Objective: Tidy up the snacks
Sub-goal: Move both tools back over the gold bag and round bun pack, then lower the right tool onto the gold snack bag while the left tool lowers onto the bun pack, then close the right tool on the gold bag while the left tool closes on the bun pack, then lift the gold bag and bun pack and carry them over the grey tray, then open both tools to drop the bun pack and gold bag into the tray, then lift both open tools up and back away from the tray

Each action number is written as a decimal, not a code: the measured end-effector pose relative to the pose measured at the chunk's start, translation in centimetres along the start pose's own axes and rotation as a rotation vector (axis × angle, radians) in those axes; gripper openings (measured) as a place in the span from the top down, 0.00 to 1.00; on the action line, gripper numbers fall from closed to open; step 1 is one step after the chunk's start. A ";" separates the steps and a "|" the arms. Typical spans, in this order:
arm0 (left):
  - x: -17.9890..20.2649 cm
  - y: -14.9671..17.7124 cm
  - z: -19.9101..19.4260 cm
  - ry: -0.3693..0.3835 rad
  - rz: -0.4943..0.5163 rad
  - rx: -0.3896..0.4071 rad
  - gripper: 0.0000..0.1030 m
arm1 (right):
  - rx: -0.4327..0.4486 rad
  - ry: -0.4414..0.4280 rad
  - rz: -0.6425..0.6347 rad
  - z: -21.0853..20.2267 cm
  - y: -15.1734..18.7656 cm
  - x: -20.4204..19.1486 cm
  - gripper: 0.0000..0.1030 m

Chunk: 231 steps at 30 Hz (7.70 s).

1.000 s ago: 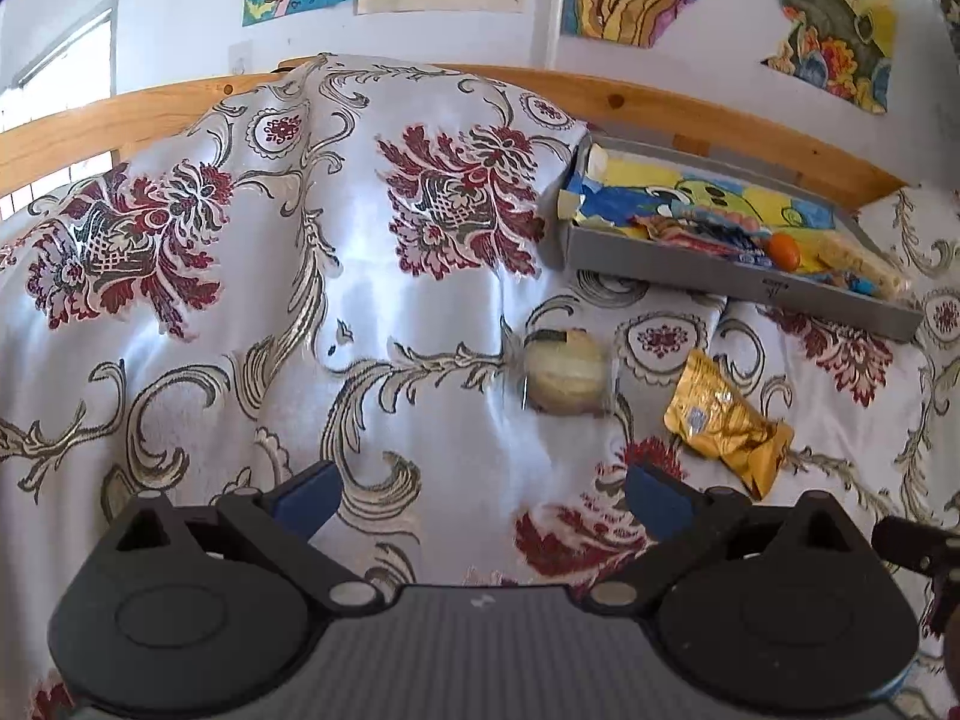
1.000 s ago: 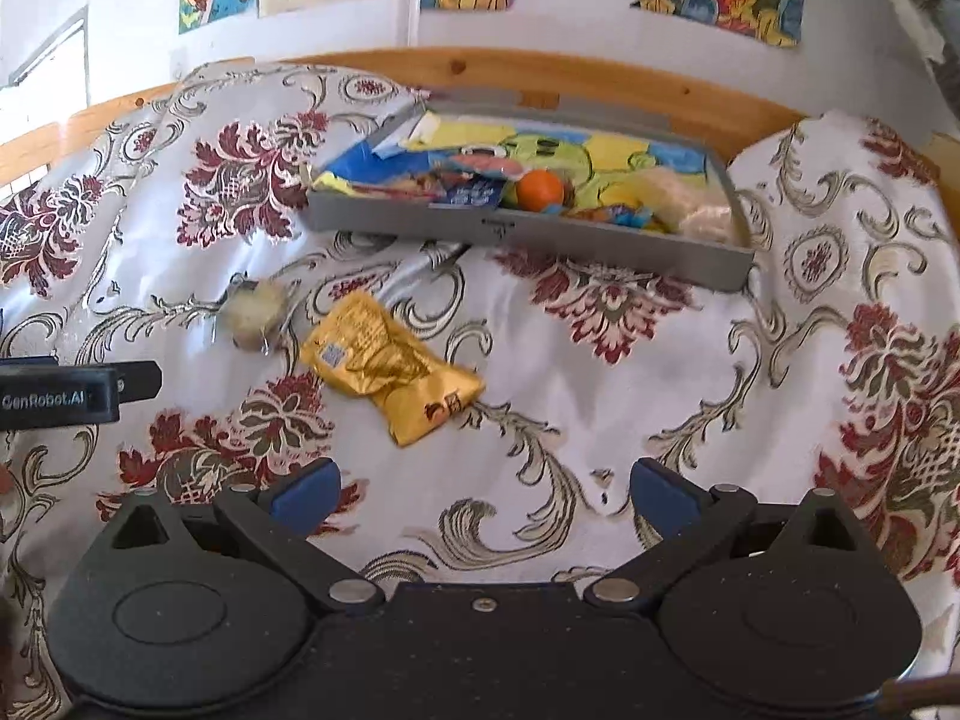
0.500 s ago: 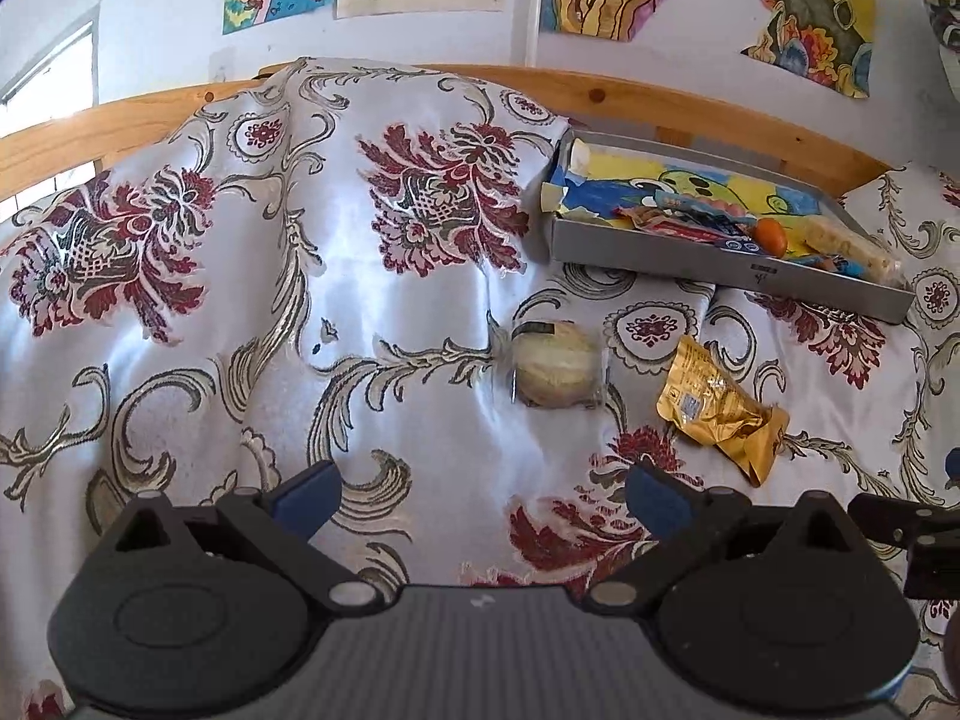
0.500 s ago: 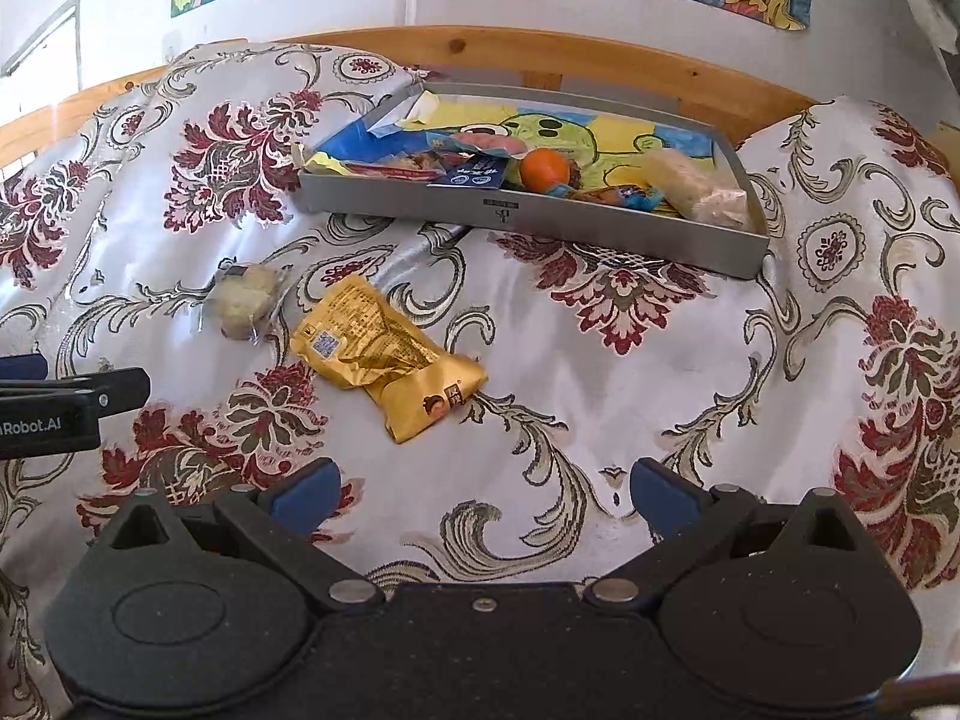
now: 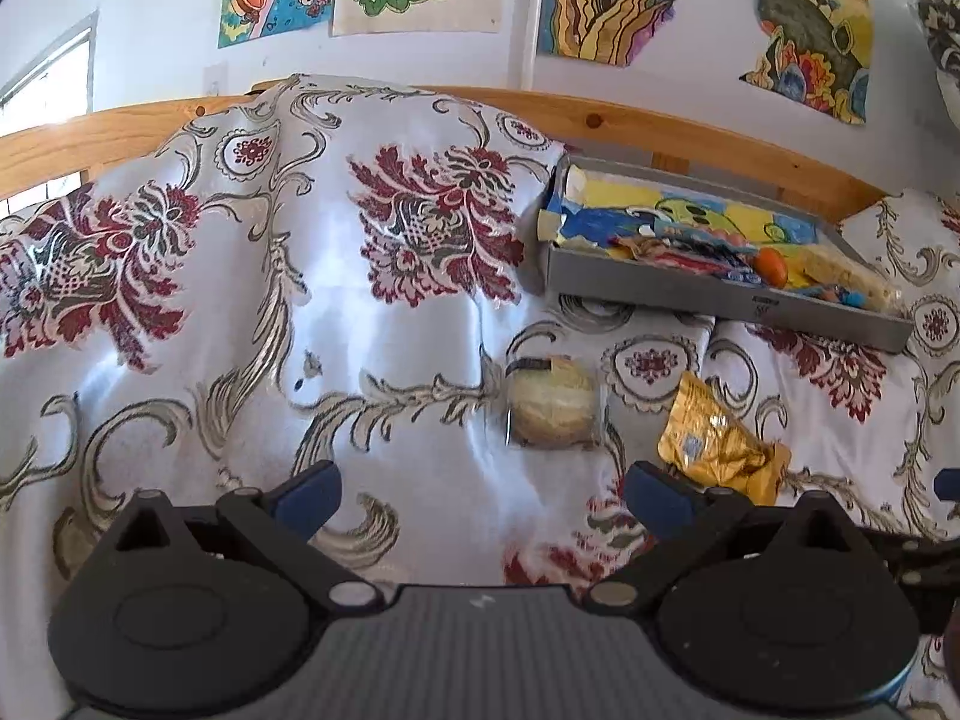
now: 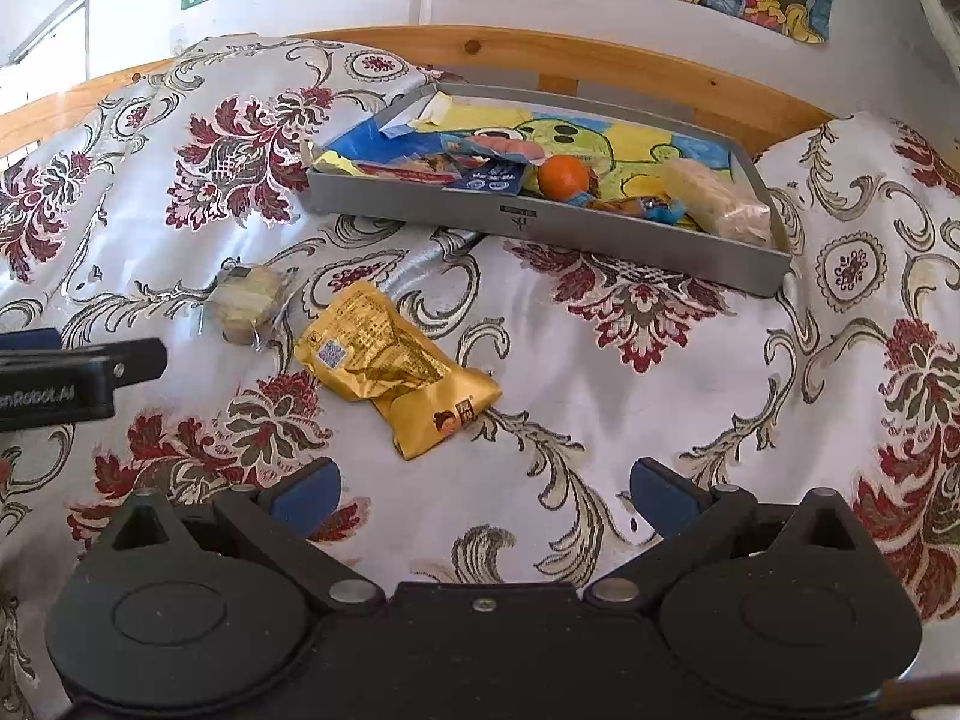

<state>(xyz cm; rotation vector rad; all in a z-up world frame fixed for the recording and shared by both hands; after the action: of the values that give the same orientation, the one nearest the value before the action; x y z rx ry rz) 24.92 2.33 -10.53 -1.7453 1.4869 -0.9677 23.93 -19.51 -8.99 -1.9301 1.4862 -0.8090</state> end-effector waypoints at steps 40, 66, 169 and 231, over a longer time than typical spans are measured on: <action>2.8 -0.9 8.1 0.129 0.080 0.047 0.01 | 0.166 0.019 -0.543 9.1 -2.4 -5.0 0.01; 2.4 -0.7 8.2 0.160 0.038 0.047 0.18 | 0.111 -0.078 -0.391 9.4 -2.7 -4.9 0.22; 16.3 -15.9 8.6 0.152 -0.003 0.128 0.48 | 0.537 0.052 0.013 4.4 -14.1 12.3 0.54; 11.5 -13.2 4.5 0.057 -0.113 0.139 0.01 | 0.457 0.091 0.162 0.6 -11.4 13.2 0.01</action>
<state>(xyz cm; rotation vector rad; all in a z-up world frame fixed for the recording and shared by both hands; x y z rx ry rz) 36.55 -6.99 -0.25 -1.7284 1.3338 -1.1593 34.21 -29.74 0.69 -1.4358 1.3445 -1.0652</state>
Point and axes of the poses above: each gripper's, at about its wrist camera, not at the fingertips, and z roughly the way its jaws point, x to its right, y to its underside, the point moved 8 cm from there along z, roughly the way its jaws point, and after that the axes turned 4 degrees about -z, right-handed, at the moved point
